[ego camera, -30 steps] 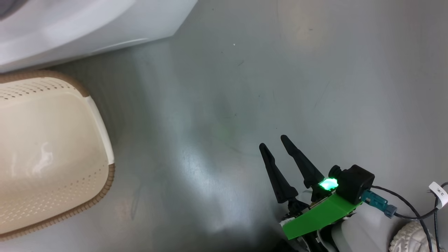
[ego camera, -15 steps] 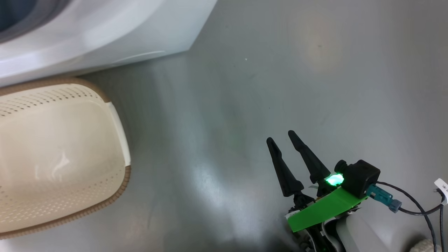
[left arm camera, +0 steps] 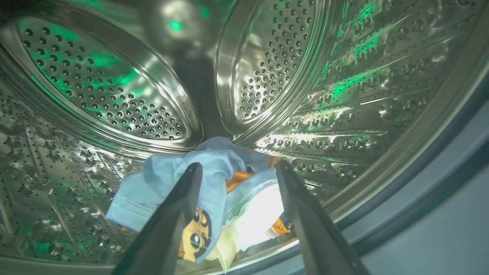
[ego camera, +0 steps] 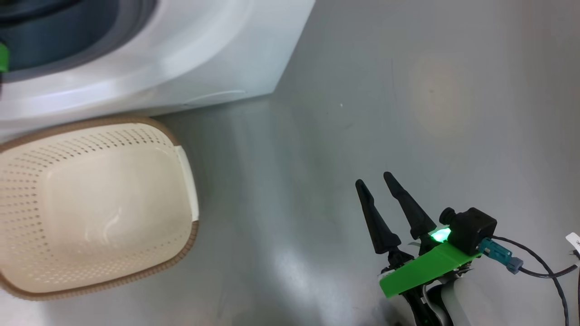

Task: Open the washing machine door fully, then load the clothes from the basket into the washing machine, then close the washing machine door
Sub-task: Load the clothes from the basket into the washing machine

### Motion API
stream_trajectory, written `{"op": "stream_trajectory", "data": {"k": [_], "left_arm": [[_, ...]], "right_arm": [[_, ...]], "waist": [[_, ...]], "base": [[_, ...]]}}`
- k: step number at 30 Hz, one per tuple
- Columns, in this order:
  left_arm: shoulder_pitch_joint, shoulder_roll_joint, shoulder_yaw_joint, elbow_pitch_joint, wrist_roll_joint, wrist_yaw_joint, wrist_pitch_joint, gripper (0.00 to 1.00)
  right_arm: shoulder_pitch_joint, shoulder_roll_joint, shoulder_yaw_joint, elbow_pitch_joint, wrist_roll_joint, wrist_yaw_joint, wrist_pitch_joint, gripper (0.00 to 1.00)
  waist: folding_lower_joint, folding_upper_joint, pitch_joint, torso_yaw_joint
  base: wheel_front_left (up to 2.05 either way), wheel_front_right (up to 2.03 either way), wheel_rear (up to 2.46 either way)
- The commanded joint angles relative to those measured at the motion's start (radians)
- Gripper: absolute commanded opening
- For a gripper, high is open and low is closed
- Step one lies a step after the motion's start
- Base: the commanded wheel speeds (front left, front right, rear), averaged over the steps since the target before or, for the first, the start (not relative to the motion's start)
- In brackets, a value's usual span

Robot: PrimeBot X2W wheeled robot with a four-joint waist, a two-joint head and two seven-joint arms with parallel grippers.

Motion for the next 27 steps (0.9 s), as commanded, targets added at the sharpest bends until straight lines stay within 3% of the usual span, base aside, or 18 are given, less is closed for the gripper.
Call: {"op": "stream_trajectory", "data": {"k": [1,13,27], "left_arm": [[0.021,0.044,0.024,-0.027,-0.007,0.006,-0.01,1.0],[0.177,0.009,0.046,-0.099,-0.017,0.038,-0.03,1.0],[0.437,-0.035,0.106,-0.287,0.015,0.095,-0.033,1.0]], "right_arm": [[0.012,0.001,0.014,-0.011,-0.015,0.003,-0.007,1.0],[0.034,0.001,-0.009,0.03,-0.029,0.003,-0.007,1.0],[0.087,0.001,-0.036,0.071,-0.051,0.003,-0.007,1.0]], "waist": [[0.0,0.0,-0.045,0.029],[0.0,0.0,-0.167,0.068],[0.0,0.0,-0.332,0.106]], "base": [[0.0,0.0,0.0],[0.0,0.0,0.0],[0.0,0.0,0.0]]}}
